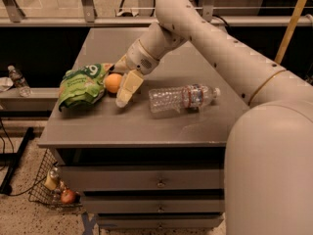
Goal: Move orange near green rice chip bag
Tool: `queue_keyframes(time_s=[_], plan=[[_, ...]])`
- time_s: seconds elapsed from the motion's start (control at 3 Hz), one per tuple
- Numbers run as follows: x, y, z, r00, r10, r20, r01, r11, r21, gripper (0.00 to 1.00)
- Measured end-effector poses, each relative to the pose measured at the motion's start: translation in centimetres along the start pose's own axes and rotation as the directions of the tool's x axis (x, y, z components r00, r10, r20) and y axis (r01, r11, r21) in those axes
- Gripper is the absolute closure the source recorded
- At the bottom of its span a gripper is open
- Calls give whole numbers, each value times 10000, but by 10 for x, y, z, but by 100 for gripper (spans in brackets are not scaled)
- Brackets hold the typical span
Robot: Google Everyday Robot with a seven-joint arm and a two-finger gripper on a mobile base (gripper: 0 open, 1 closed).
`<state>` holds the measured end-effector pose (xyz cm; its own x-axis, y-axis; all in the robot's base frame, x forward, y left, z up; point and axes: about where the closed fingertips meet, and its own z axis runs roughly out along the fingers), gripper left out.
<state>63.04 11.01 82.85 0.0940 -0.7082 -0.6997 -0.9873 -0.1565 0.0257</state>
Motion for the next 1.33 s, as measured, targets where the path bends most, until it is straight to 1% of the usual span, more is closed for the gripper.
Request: queue_keyframes(time_s=[0.33,0.67,1.0,1.33], plan=[[0,0,0,10000,0,0,0,10000,-2,0],[-2,1,-20,9996,11,-274,2,9989,474,0],[-3,0,-55,9966,128,-816,-41,9945,1050,0],[1,-1,-98,9899,462,-1340,-221,9841,1762,0]])
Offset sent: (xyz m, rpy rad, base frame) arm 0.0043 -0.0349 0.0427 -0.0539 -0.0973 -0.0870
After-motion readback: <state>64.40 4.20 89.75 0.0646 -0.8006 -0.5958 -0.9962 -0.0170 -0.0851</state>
